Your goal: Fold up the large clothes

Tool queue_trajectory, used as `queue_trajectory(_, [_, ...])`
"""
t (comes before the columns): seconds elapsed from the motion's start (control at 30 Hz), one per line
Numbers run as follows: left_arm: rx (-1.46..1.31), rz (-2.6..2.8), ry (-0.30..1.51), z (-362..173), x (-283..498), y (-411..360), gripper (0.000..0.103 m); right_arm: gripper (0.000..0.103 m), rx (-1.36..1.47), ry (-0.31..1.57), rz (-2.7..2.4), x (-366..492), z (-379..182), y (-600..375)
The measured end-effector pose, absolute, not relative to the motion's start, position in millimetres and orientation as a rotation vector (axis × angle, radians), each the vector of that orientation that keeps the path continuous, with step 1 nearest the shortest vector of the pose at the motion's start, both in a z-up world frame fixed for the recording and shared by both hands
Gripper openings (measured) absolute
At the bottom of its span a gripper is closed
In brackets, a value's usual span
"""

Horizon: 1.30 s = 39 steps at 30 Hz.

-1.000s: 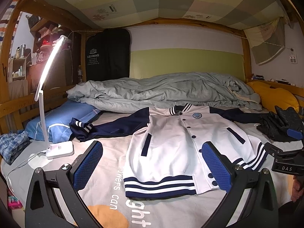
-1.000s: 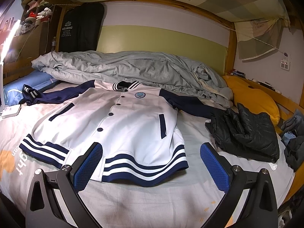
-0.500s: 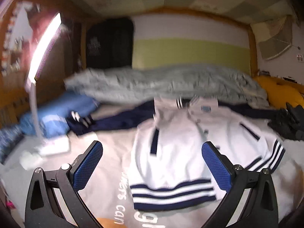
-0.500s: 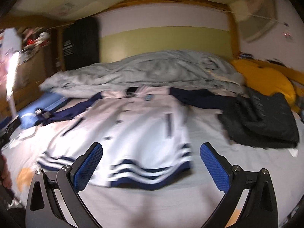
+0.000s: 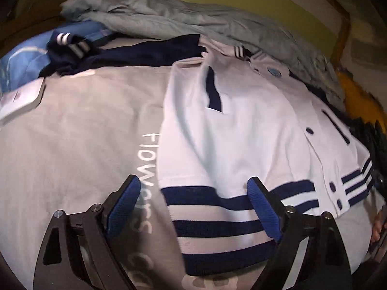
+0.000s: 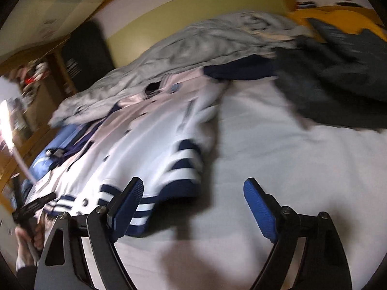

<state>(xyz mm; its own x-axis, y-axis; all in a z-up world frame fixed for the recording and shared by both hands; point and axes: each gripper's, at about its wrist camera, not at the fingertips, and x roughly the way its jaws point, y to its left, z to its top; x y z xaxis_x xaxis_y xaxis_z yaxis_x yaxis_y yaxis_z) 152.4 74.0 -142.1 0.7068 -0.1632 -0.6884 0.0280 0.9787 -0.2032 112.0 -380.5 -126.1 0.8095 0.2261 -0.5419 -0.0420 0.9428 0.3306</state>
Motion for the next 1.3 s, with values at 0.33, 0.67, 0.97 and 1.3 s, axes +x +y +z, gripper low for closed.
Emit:
queue_trajectory(0.33, [-0.142, -0.087, 0.494, -88, 78, 76, 0.011, 0.005, 0.262, 0.35, -0.08, 35, -74, -378])
queue_trajectory(0.67, [-0.048, -0.068, 0.581, -106, 81, 77, 0.043, 0.005, 0.238, 0.452, -0.077, 17, -95, -385])
queue_trajectory(0.97, [-0.133, -0.015, 0.545, -123, 81, 120, 0.074, 0.074, 0.079, 0.516, -0.123, 16, -106, -396])
queue_trajectory(1.3, [0.085, -0.132, 0.501, -115, 68, 58, 0.091, 0.073, -0.21, 0.638, -0.085, 39, -120, -369])
